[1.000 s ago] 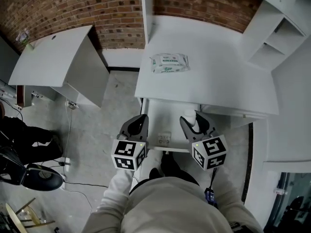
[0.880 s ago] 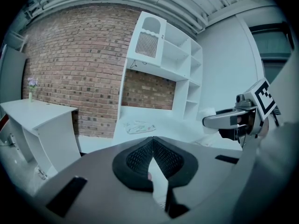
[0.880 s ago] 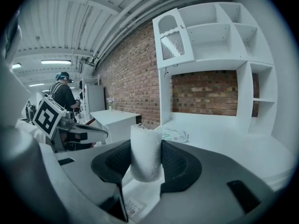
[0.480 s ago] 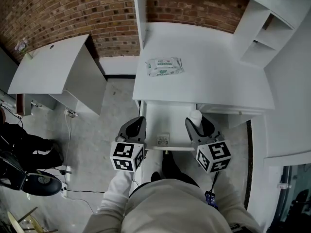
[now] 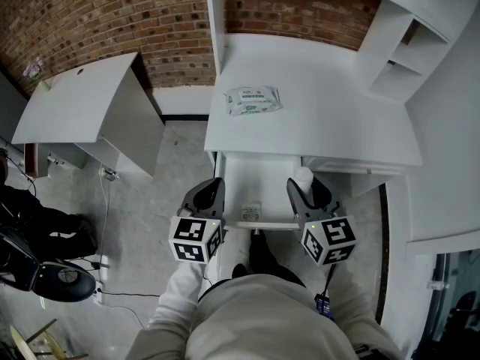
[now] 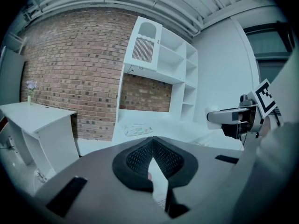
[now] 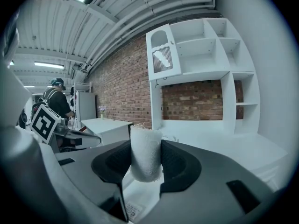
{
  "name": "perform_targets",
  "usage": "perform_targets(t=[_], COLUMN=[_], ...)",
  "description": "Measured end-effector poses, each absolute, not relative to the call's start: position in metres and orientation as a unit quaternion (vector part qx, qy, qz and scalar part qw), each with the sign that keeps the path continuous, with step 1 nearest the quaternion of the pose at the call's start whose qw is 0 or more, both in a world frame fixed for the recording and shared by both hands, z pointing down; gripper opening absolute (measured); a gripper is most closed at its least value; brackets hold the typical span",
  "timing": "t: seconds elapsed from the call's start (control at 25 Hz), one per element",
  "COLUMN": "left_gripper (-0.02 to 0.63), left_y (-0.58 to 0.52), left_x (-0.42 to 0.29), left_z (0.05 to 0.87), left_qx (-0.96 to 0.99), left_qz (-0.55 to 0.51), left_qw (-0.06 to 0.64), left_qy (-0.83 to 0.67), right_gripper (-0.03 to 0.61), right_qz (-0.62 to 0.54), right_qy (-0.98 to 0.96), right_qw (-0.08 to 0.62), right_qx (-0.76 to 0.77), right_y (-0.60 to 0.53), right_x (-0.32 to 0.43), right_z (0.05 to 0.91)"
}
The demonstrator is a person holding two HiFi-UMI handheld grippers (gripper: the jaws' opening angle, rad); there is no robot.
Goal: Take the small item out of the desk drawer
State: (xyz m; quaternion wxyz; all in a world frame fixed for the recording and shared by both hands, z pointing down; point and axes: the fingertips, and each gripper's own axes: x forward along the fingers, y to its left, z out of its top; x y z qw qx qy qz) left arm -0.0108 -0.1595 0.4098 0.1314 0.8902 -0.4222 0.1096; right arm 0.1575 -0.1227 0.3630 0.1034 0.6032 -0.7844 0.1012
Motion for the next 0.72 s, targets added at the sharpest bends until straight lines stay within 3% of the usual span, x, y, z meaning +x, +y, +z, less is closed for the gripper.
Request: perform_targets(t=[0.72], left_gripper=[0.017], left_y=[-0.1634], left_x=[-0.0118], left_z=[0.4066], left_qx=[0.888], left_qz=[0.110], left_qw=[0.124], left_qy=[-0.428], right_gripper=[0.198], right_qz=[0.105], right_qy=[-0.788], right_qw=[0.112], right_qx=[0.596], right_y=[-0.1226], right_x=[0.1558], right_z=[0.3687])
